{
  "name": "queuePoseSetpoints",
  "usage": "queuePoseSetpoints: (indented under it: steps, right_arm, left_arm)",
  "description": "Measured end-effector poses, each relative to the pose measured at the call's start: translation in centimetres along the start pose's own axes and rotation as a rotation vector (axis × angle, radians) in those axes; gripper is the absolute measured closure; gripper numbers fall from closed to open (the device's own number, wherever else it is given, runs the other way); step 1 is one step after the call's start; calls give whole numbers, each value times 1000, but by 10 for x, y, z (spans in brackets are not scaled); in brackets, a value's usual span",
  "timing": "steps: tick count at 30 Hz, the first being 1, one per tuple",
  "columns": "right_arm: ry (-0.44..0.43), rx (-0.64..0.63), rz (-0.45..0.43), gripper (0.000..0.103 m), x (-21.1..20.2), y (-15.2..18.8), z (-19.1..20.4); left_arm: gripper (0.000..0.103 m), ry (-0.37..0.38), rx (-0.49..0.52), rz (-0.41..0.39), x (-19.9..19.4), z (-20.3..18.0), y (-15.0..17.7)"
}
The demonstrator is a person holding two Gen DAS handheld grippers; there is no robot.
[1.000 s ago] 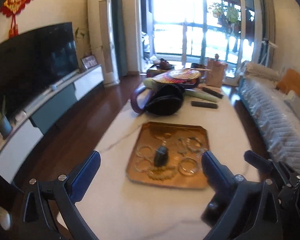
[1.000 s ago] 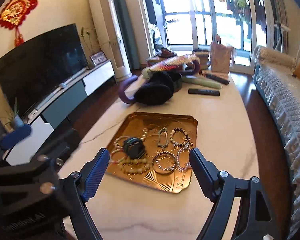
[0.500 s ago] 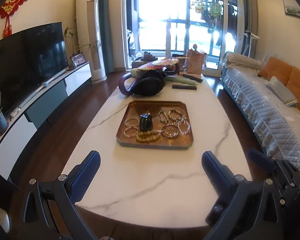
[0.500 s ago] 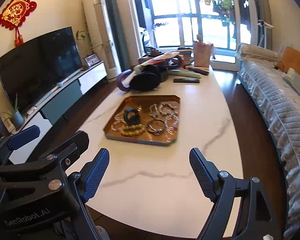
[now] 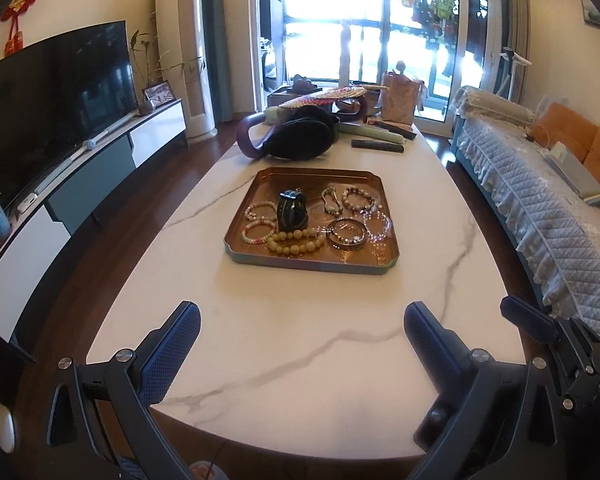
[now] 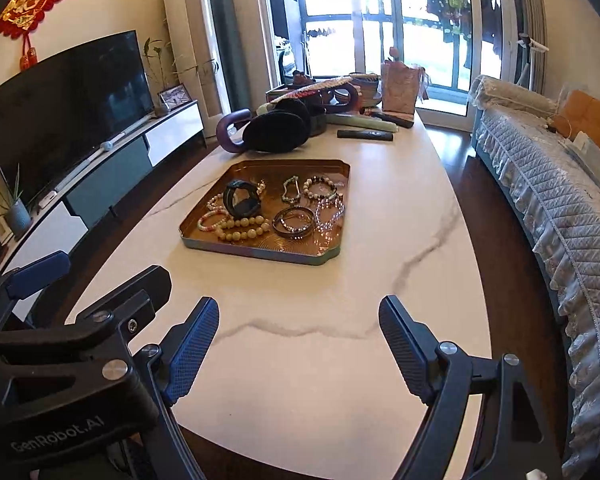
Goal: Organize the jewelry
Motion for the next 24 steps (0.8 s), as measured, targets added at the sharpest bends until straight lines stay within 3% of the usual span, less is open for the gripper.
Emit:
queuePoseSetpoints:
  steps: [24]
  right_arm:
    - [-15, -18, -5, 23, 10, 3, 1]
  left_arm:
    - [2, -46, -5, -5, 7, 4, 3]
Point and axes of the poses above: each gripper's, at about its wrist camera, not at the fingertips, and x roughly the way its jaws point, z to its left, y to its underside, the point moved 6 cm from there along x, roughly the way its jaws point, and after that the axes turned 8 degrees about -x, right-handed, at the moved point
